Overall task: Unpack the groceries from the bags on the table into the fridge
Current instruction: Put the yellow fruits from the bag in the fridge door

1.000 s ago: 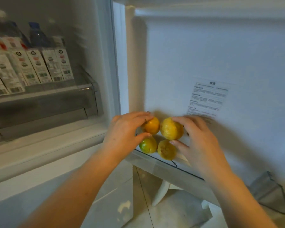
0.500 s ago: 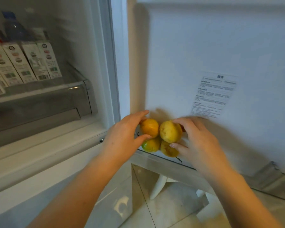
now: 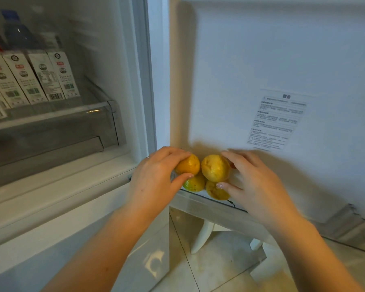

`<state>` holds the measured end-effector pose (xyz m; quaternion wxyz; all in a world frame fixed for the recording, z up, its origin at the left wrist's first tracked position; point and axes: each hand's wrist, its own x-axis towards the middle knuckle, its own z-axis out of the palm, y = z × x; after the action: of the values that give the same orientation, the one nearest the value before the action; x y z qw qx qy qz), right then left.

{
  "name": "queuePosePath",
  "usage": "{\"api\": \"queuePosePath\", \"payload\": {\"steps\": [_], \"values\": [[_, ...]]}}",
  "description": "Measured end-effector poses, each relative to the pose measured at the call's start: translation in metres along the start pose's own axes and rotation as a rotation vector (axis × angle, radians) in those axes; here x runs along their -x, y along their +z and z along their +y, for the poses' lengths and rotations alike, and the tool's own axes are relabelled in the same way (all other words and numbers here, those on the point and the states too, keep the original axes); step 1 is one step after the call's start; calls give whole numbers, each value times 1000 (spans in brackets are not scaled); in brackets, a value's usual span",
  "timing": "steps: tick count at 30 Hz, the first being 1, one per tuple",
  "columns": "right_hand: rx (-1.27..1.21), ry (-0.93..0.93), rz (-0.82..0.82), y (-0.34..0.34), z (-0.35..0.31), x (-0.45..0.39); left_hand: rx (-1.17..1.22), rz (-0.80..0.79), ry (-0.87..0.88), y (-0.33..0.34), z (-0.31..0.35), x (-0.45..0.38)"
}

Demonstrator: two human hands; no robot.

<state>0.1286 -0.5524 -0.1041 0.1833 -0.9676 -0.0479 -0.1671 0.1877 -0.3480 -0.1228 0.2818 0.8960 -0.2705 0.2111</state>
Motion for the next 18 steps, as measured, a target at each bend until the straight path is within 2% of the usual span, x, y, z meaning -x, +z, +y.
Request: {"api": "queuePosePath", "payload": {"steps": [10,18], "values": [[21,22,99,-12,-7,18,67,39,51,-14,18,5],[81,153,206,-34,-7,67,264,1,191,0,54,11]]}}
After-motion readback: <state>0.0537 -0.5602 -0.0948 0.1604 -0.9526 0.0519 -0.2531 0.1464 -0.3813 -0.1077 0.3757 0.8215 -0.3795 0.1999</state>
